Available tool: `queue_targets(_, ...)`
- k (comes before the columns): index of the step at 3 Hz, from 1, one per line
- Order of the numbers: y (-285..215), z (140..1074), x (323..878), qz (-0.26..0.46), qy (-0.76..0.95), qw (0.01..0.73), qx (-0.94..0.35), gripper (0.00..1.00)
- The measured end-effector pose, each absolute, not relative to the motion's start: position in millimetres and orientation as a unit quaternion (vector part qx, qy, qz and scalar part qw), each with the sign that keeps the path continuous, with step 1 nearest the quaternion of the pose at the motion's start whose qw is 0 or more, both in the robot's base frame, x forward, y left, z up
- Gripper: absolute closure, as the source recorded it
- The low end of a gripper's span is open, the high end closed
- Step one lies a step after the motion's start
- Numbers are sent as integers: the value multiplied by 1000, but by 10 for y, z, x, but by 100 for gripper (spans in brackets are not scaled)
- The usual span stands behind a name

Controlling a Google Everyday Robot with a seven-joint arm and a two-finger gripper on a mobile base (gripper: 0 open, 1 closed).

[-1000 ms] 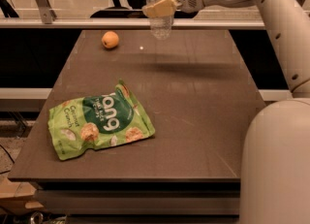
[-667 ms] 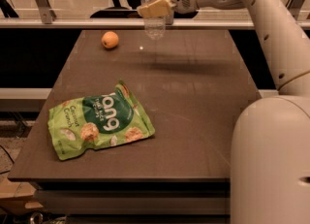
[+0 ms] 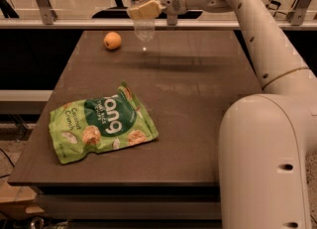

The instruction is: Move water bottle near orange

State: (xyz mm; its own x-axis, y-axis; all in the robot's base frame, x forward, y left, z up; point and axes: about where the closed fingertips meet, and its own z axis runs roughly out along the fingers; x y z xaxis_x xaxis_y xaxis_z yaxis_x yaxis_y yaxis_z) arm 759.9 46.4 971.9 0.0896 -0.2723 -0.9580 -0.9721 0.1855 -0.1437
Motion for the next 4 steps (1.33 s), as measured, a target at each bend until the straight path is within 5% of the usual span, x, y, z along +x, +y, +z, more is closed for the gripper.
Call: queue_targets(4,649,9391,7711,338,605,475,-543,100)
